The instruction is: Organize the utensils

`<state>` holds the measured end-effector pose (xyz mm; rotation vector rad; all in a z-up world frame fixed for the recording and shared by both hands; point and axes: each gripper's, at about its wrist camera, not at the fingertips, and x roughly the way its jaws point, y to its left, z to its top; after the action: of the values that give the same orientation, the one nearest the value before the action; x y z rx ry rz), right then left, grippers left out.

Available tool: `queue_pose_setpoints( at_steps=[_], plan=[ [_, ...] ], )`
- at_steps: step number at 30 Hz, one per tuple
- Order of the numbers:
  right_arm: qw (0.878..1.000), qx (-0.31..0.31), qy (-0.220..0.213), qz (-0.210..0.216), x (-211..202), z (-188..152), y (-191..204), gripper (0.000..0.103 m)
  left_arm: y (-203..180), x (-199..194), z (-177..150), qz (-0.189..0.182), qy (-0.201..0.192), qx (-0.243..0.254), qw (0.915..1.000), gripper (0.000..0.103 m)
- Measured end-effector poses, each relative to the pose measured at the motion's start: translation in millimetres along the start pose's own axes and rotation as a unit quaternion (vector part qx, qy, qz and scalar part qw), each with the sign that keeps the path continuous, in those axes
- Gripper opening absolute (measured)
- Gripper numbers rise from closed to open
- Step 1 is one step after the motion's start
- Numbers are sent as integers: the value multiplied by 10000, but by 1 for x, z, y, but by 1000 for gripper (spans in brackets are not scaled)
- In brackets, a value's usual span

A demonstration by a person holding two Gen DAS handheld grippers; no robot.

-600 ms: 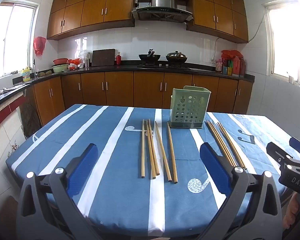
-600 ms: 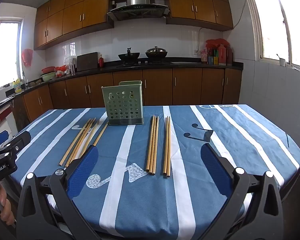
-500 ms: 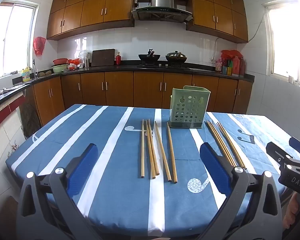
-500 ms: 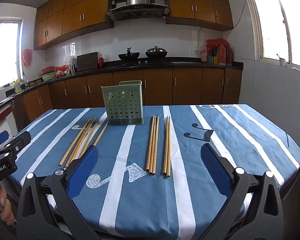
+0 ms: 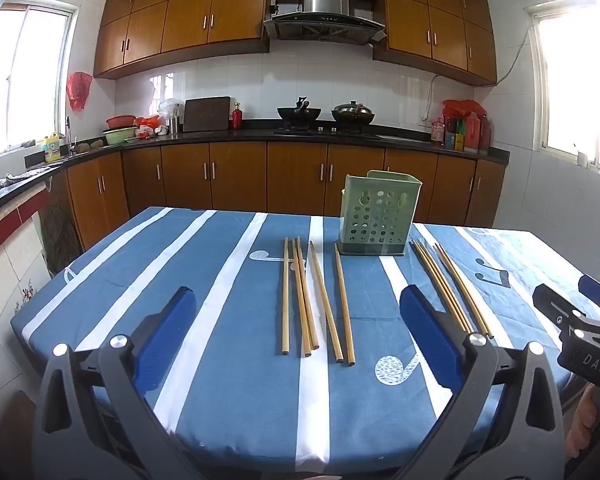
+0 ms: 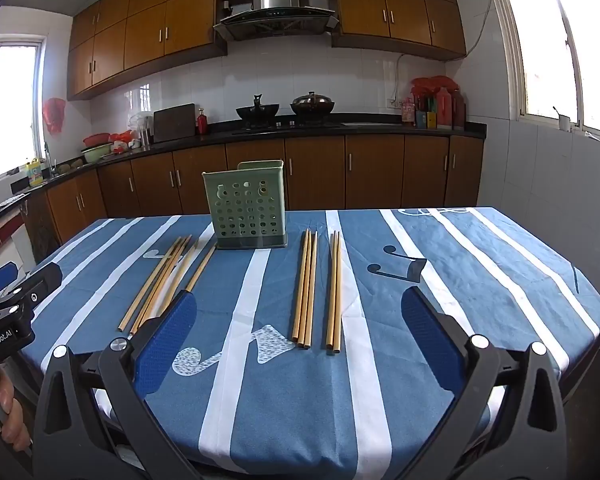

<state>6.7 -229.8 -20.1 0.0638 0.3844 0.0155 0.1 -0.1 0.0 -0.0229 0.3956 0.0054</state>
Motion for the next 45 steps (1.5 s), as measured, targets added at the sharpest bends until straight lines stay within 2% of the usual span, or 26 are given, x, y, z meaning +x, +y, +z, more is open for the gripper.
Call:
queue_pose_setpoints(
  at_steps=[45],
  plan=[
    [10000,23,28,12,1,-3,-1,101,0,0,0,1,16,-3,10000,99]
  ],
)
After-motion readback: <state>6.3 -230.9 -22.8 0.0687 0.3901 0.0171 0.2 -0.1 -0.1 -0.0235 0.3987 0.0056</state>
